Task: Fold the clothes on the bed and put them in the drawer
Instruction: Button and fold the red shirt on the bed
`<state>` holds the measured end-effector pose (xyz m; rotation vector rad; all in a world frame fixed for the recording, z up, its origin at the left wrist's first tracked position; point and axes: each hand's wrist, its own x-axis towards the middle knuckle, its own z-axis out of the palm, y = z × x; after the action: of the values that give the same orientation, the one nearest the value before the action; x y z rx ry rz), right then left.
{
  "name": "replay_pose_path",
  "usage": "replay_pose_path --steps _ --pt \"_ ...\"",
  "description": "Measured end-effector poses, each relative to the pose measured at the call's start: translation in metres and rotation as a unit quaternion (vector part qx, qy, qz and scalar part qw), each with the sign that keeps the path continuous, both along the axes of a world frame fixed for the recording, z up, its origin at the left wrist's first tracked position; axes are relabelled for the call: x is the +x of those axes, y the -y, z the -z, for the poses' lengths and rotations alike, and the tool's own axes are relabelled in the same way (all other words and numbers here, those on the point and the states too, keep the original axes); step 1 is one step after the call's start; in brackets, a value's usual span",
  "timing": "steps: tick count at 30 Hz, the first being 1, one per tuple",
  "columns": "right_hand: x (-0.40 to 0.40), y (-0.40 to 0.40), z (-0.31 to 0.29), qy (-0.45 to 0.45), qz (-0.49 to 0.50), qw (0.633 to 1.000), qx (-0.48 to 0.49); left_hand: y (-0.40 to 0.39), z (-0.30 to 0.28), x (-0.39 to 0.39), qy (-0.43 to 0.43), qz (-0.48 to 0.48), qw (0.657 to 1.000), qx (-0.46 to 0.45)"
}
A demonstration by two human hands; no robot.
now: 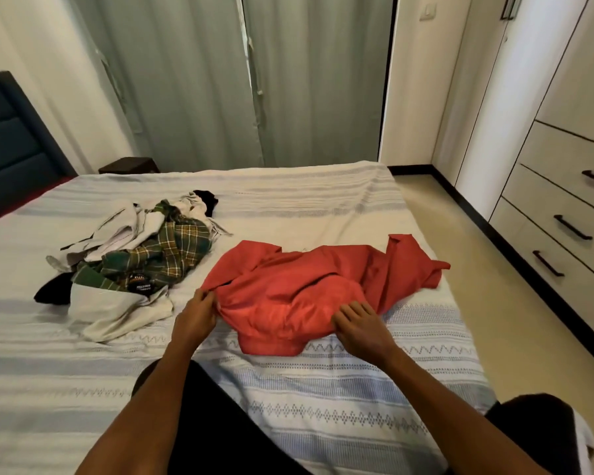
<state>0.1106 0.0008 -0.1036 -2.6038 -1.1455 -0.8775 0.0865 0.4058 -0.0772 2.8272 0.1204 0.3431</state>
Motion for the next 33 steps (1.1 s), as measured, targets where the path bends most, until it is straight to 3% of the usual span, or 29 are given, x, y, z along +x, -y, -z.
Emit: replay_pose_path --steps 3,7,10,14,17,20,25,30,33 --pt "0.0 0.002 0.003 -0.03 0.035 0.999 0.023 -0.001 -0.005 0.006 0.037 0.011 0.999 -0.021" --pt "0.012 0.011 -0.004 -0.138 -0.025 0.99 0.017 -0.003 -0.015 0.011 0.072 -0.014 0.988 -0.135" --pt "0.031 0.018 -0.04 -0.234 -0.026 0.968 0.088 -0.004 -0.032 0.02 0.105 -0.002 0.979 -0.176" --pt "0.06 0.025 -0.109 -0.276 -0.001 0.934 0.226 -0.007 -0.072 0.046 0.164 0.014 0.975 -0.15" --pt "0.093 0.027 -0.157 -0.271 0.044 0.903 0.33 0.0 -0.106 0.065 0.166 0.051 0.975 -0.141" --pt "0.121 0.027 -0.212 -0.233 0.091 0.894 0.373 0.014 -0.148 0.084 0.173 0.058 0.975 -0.123" --pt "0.156 0.045 -0.317 -0.126 0.182 0.923 0.314 0.025 -0.256 0.126 0.207 0.035 0.97 -0.123" --pt "0.165 0.073 -0.432 -0.003 0.28 0.943 0.182 0.051 -0.37 0.135 0.175 0.096 0.965 -0.168" --pt "0.166 0.082 -0.487 -0.045 0.261 0.931 0.252 0.058 -0.426 0.133 0.132 0.137 0.948 -0.256"
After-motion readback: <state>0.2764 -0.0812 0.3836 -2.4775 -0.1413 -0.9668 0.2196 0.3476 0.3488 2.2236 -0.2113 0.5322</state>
